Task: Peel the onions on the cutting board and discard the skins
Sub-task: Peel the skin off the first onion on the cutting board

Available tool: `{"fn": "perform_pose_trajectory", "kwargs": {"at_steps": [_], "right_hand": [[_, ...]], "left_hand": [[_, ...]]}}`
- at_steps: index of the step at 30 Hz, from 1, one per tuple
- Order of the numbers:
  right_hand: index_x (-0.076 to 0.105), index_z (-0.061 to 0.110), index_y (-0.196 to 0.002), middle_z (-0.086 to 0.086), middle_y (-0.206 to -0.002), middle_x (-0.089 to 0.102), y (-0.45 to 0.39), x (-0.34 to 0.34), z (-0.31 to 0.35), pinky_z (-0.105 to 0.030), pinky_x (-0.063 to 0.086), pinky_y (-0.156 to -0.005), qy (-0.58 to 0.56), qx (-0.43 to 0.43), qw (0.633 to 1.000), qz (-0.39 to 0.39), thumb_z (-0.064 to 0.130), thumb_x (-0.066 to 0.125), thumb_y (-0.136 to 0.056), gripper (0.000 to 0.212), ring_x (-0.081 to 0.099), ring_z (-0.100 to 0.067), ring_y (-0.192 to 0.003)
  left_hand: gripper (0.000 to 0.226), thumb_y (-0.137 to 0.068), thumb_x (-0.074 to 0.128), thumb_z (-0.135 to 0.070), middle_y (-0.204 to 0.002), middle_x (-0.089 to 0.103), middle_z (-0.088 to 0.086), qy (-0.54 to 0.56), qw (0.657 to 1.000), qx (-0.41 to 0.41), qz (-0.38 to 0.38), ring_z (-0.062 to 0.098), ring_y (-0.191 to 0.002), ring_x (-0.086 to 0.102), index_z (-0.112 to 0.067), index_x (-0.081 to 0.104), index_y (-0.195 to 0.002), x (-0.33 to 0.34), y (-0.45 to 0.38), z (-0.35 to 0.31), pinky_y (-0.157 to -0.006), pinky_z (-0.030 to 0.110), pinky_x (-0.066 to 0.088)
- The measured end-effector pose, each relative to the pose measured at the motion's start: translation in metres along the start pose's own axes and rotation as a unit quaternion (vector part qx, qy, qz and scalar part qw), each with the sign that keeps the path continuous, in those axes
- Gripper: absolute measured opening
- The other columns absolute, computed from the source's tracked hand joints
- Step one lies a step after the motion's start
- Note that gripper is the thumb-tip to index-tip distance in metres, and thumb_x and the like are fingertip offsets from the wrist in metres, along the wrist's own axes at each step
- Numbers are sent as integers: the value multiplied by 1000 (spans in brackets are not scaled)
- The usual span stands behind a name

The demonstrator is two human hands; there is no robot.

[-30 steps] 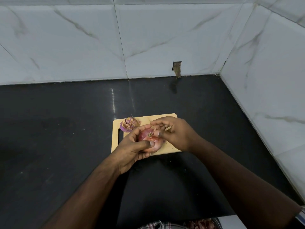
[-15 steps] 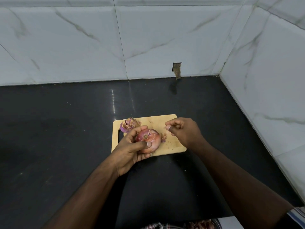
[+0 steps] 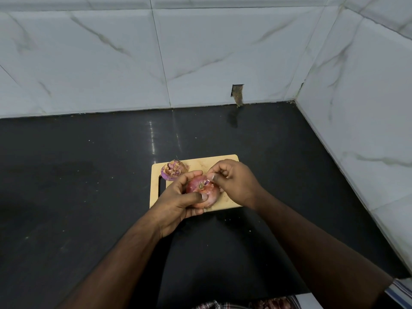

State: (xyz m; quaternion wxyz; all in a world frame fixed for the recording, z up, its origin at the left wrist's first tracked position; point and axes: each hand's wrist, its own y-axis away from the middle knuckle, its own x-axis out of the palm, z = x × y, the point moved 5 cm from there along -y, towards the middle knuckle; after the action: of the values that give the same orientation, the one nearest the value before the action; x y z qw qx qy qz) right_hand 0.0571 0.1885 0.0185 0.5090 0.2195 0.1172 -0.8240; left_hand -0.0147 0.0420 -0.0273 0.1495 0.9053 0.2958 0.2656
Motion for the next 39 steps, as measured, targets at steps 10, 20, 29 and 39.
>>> {"fn": "perform_pose_trajectory", "kwargs": {"at_steps": [10,20,29,39], "right_hand": [[66,10,-91,-5,-80,68,-3,-23,-21,-29,59,-57,-70,104,987,-98,12,57,-99,12,67,-13,-66],[69,25,-123,15,-100,70,9,-9,7,-10,50,-78,6,-9,999,45,17,73,-88,36,65,2,-89],[63,26,-129,13,-111,68,8,-7,-3,-8,50,-76,0,29,999,41,14,69,-91,40,67,-1,-89],[64,9,-126,-5,-108,73,7,-7,-9,-38,60,-85,-124,59,987,80,11,73,-87,40,72,-27,-96]], "left_hand": [[65,-75,78,5,-134,59,18,11,1000,-10,6,28,-89,72,-25,63,-130,0,3,3,-64,32,61],[67,-72,82,-4,-137,61,14,8,1000,6,-4,31,-104,72,-28,61,-132,-1,-1,2,-79,42,62],[65,-74,79,-2,-134,63,15,53,999,8,-9,32,-102,73,-23,61,-133,0,4,2,-75,39,64],[51,-86,66,-16,-115,75,15,127,992,-13,1,28,-88,77,-14,60,-136,11,3,-3,-69,32,65]]}}
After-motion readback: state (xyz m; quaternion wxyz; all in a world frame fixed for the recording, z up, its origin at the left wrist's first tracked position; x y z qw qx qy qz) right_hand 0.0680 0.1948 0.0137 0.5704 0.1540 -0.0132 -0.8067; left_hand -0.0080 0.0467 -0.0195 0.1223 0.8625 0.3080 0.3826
